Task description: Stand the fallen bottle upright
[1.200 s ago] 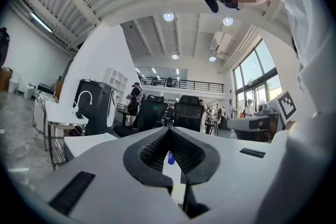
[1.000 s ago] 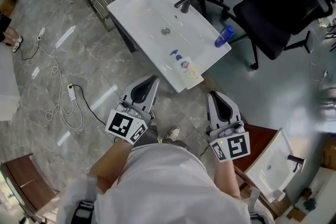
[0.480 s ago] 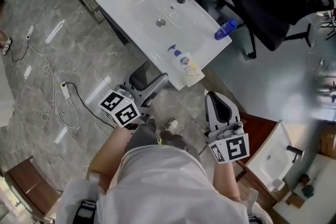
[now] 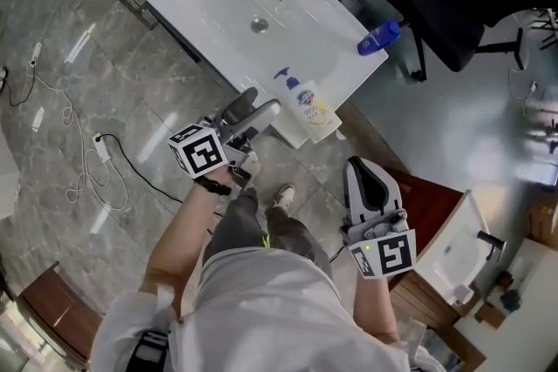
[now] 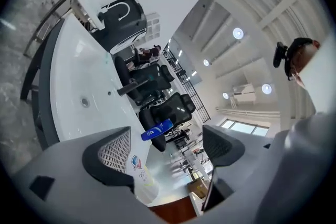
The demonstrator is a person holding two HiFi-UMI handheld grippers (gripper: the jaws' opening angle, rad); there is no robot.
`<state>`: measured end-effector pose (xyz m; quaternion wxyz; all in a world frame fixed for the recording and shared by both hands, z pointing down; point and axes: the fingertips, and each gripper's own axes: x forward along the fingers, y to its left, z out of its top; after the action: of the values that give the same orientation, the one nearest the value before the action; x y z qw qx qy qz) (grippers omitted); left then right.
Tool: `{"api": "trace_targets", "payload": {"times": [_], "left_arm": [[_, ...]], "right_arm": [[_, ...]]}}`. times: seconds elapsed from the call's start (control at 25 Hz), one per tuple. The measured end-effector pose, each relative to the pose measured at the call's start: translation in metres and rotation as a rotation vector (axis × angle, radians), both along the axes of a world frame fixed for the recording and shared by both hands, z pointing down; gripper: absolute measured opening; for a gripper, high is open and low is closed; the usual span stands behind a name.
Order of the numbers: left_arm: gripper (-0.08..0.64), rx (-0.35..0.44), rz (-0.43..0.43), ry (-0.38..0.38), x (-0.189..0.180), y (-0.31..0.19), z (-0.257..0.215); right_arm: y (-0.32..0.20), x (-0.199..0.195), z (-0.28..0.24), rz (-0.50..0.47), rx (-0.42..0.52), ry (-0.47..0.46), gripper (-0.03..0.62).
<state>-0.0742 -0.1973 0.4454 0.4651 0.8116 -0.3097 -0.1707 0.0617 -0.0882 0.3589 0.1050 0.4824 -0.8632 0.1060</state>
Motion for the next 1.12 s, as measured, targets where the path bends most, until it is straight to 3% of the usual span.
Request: {"api": "trace_targets", "payload": {"times": [0.16,0.72,1.12], "left_arm": [[0.428,-0.116,0.015,0.103,0.004,-0.019,0.029],[0.426,-0.362,0.104,0.100,0.035,-0.052,0.103],[0.426,-0.527,0.154,0.155,0.055,-0.067,0.131]], "right_arm": [[-0.009,0.001,0.009,0.019,-0.019,0.007,0.046],[-0.043,0.008,0.028,0.065,-0.026,0.004,0.046],[-0.055,0.025,0.037,0.106,-0.040,-0.007,0.046]]}}
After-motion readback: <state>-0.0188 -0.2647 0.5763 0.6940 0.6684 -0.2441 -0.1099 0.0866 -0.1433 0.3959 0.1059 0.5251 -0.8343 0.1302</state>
